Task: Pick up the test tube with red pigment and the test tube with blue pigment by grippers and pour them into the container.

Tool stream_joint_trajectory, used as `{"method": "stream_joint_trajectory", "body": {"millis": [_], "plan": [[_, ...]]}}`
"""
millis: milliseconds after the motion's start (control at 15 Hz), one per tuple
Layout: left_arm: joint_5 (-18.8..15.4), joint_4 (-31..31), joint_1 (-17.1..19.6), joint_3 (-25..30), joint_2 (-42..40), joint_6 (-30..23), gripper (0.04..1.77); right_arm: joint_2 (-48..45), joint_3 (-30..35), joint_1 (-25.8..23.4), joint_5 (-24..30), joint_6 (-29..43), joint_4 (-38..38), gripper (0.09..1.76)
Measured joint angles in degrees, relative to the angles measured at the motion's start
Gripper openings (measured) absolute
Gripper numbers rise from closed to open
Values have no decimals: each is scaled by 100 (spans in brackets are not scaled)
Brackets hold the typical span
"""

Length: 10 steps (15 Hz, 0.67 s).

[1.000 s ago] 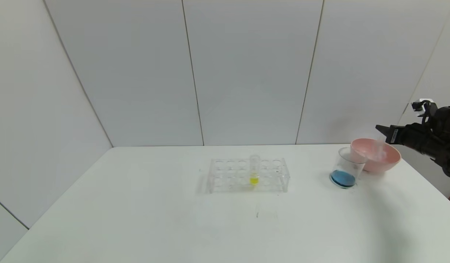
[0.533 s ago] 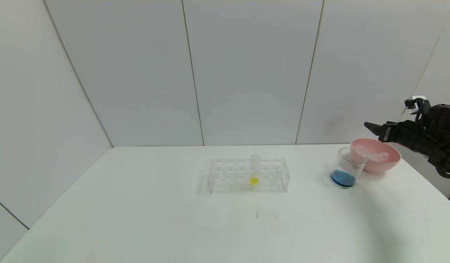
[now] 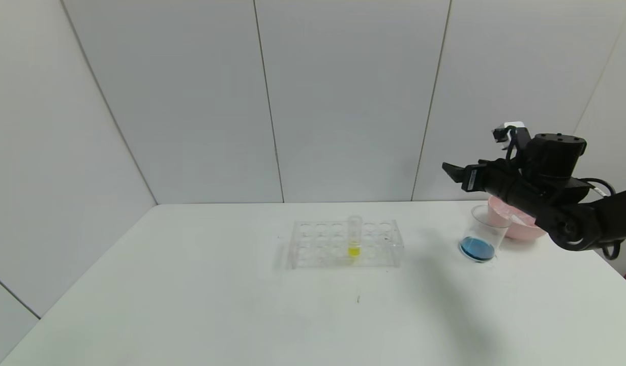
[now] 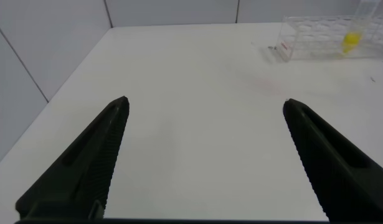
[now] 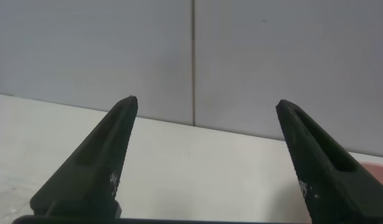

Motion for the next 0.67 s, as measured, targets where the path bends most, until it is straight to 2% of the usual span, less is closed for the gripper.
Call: {"method": "stream_joint_trajectory", "body": {"millis": [200,467,667], "plan": [[0,0,0,0,0,0,176,-435,542,306,-62,39,-224,163],[0,2,0,0,0,0,176,-1375,1694,360,-44,66,-1056,166],[0,0,0,0,0,0,176,-2219,2414,354,-82,66,-1363,168]]}}
